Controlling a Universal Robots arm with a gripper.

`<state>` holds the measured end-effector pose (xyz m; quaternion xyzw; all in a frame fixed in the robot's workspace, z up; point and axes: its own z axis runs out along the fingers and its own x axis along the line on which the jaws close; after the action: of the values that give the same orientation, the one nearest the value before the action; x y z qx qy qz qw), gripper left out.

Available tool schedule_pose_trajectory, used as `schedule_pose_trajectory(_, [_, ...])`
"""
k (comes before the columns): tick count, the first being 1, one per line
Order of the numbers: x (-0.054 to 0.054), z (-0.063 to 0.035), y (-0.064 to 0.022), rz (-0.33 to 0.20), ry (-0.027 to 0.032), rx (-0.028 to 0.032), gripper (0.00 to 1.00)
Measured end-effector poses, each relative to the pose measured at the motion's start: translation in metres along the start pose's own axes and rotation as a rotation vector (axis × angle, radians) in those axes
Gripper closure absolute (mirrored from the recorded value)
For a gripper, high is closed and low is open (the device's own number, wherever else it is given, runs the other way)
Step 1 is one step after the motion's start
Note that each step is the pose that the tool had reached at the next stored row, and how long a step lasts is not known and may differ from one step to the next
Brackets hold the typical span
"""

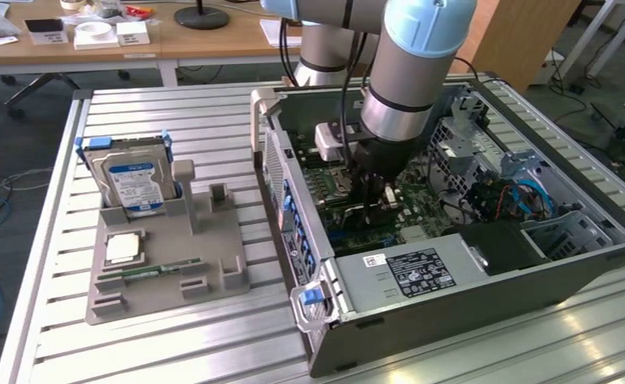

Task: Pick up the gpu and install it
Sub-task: 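Insert the gpu into the slot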

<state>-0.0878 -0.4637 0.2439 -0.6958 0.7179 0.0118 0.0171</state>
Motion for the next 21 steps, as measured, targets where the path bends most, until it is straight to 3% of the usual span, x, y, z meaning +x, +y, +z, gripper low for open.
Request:
schedule_pose_trajectory(1, [0.000,0.0000,0.0000,0.000,-0.0001,0.0000,0.49])
schedule_pose_trajectory(2, [0.000,0.0000,0.0000,0.000,0.0000,0.0000,0.42])
schedule_pose_trajectory(8, [0.000,-0.0041,0.0000,0.000,0.0001,0.0000,0.42])
schedule_pose_trajectory(21, [-0.002,-0.0490,-0.0003,0.000,0.0000,0.0000,0.42])
